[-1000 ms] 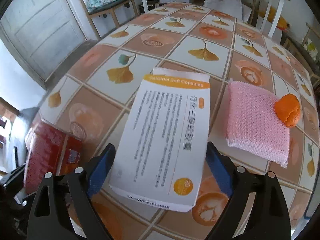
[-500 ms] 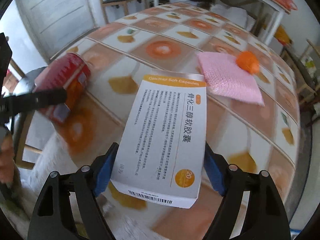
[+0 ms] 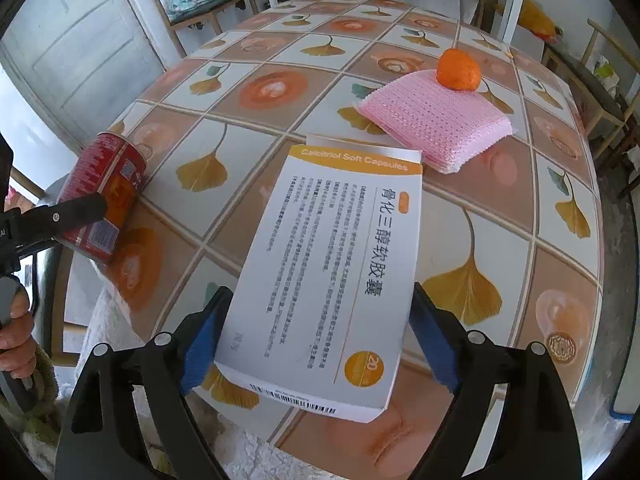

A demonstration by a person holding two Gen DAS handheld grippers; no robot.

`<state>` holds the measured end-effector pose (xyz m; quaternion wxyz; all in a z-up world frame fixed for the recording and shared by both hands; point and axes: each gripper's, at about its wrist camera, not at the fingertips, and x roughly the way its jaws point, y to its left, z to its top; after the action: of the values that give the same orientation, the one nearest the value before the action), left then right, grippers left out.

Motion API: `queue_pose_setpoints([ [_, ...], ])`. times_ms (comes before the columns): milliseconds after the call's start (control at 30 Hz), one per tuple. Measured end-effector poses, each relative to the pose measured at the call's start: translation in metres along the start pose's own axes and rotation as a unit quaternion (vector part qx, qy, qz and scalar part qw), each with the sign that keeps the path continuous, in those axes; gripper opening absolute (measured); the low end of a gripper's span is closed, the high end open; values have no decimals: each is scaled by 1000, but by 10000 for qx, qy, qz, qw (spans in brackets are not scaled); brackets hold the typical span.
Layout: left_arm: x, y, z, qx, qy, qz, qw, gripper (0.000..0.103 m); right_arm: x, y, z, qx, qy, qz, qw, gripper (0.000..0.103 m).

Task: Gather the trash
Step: 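Carry the can and medicine box in both grippers over the wastebasket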

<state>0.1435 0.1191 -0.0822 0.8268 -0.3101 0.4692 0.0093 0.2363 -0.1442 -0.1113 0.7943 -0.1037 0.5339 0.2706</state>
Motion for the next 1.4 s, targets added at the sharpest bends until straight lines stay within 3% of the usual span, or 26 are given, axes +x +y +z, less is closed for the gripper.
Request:
queue_pose_setpoints([
  [233,3,3,8,-94,125,-183,9997,74,3,3,3,-114,62,-132,9998,88],
  [733,11,6,22,-361,204,-291,9987,74,5,0,9,18,48,-53,10000,89],
  [833,13,3,24,-354,174,-217,9990,72,5,-2,10,90,38,-22,9999,89],
  [967,13,4,25,-370,163,-149,9991,61,5,-4,11,182,26,79,9998,89],
  [1267,10,5,24,-297,87,-193,9993,62,6,-1,11,169,59,-30,9998,89],
  [1400,6,4,22,-247,14,-245,9994,62,6,2,11,87,53,-202,9997,81],
])
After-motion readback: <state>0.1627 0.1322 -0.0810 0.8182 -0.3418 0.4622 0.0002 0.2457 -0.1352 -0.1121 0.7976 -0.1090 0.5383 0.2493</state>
